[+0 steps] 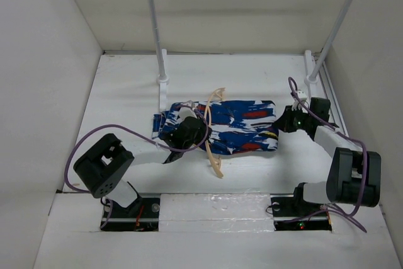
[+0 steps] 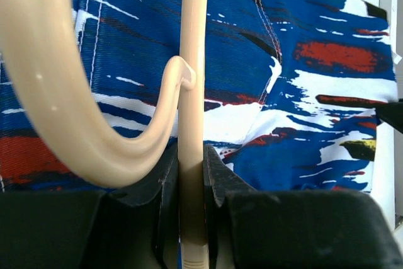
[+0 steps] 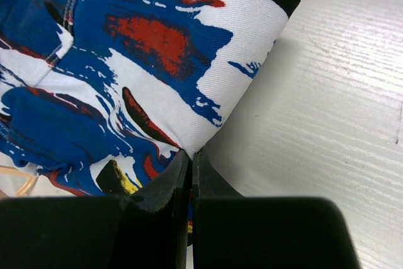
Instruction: Place the trousers on the hanger
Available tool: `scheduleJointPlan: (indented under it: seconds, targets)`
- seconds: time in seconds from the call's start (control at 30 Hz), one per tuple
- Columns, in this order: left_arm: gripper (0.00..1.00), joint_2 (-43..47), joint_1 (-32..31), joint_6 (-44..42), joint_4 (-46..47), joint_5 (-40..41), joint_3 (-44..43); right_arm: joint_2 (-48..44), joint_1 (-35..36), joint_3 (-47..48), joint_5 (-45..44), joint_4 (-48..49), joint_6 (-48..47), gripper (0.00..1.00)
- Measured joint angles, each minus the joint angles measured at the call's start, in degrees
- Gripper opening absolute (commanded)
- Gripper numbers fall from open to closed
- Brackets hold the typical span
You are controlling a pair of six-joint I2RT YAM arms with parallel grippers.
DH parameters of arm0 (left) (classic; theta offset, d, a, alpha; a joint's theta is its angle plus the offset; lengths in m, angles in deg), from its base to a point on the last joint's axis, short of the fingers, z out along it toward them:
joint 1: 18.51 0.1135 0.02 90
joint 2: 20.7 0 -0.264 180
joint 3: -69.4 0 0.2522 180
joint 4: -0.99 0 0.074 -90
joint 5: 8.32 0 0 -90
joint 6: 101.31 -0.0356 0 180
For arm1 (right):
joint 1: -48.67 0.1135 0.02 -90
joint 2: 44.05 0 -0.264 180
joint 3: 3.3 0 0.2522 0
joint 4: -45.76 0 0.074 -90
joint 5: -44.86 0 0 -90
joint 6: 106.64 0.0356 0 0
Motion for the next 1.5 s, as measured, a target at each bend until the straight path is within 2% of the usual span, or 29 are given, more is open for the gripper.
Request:
scheduleJointPlan:
  seconds: [0.33,0.37,0.47,0.5,0.53,0.57,0.67,0.77,0.9,1.0,1.13,1.23,1.33,1.5]
  targets:
    - [0.00,0.94,-1.95,-4.63,-7.08,0.83,-7.34,5.01,-0.28,-1.53,-1.18,1.05,-1.27,0.00]
    - [0.00,1.49,-2.36,-5.11,-8.00,1.36,-8.28,5.14,-0.28,-1.62,-1.18,1.03,-1.27,0.03]
    - [0.00,3.21,-3.37,-6.69,-10.88,2.80,-10.69,5.16,-0.28,-1.75,-1.20,1.01,-1.33,0.21]
    - [0.00,3.69,-3.58,-7.26,-11.80,3.39,-11.47,5.11,-0.28,-1.68,-1.29,0.61,-1.55,0.33]
    - [0.00,4.02,-3.78,-7.82,-13.00,4.15,-12.48,5.03,-0.26,-1.55,-1.46,-0.02,-1.77,0.39]
    - [0.00,4.24,-4.04,-8.52,-14.29,4.92,-13.57,4.83,-0.24,-1.33,-1.70,-0.83,-1.99,0.49]
    - [0.00,4.48,-4.94,-10.23,-16.90,7.04,-16.26,1.36,0.39,0.35,-2.47,-6.14,-3.06,0.63]
    - [0.00,5.27,-5.88,-12.70,-20.70,9.42,-19.52,-5.53,3.04,4.76,-3.45,-12.90,-3.76,0.69]
    - [0.00,5.33,-6.14,-14.93,-24.37,10.38,-23.78,-15.93,10.95,14.38,-4.11,-17.84,-1.62,0.75]
    - [0.00,5.44,-6.14,-16.24,-26.34,10.78,-26.88,-22.27,23.12,18.43,-4.07,-16.20,4.28,0.78]
    - [0.00,5.44,-6.14,-17.03,-27.91,10.84,-29.73,-23.52,40.72,17.55,-8.17,-7.93,16.15,0.81]
    - [0.00,5.44,-6.14,-17.18,-28.17,10.62,-30.88,-19.69,49.99,16.09,-11.39,-0.55,22.93,0.82]
    - [0.00,5.44,-6.14,-17.27,-28.24,10.38,-31.45,-14.27,54.34,15.30,-14.78,4.09,26.99,0.82]
    - [0.00,5.49,-5.07,-17.62,-29.79,11.02,-31.52,-10.29,56.26,14.84,-19.30,9.38,31.12,0.82]
